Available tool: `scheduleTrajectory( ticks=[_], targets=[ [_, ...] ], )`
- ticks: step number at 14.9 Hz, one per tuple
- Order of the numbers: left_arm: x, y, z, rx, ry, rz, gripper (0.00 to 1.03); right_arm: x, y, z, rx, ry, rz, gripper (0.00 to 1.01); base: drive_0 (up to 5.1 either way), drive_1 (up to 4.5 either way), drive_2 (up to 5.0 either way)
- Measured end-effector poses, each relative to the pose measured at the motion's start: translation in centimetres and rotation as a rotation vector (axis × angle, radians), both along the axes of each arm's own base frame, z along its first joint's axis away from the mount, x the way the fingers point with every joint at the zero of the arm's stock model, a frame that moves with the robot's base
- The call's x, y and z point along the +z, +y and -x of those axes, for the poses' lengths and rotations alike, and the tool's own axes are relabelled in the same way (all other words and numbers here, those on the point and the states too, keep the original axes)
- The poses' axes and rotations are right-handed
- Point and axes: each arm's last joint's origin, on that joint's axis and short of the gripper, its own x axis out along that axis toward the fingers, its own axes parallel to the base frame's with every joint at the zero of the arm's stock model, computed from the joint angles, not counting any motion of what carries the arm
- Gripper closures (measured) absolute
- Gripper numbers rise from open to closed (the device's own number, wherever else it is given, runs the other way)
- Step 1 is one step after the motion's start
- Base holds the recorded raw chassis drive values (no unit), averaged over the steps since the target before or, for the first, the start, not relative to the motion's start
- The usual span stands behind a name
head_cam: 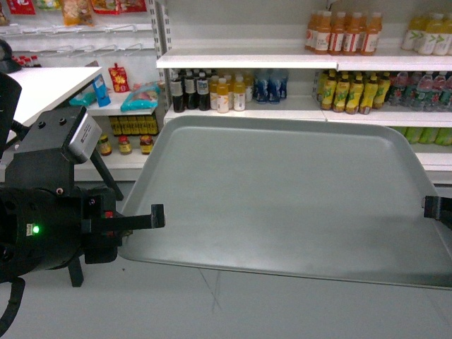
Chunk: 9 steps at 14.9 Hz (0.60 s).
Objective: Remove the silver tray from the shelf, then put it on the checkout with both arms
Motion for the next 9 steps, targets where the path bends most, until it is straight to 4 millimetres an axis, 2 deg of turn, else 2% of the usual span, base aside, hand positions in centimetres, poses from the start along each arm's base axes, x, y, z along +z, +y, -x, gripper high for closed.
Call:
scheduleTrajectory(
  ticks=[9],
  targets=[
    [0.02, 0.01, -0.02, 0.001, -0.002, 0.0, 1.01, 0.0, 0.0, -0.01, 0.0, 0.0, 0.0, 0.99, -4.9, 2.38, 2.4]
  ],
)
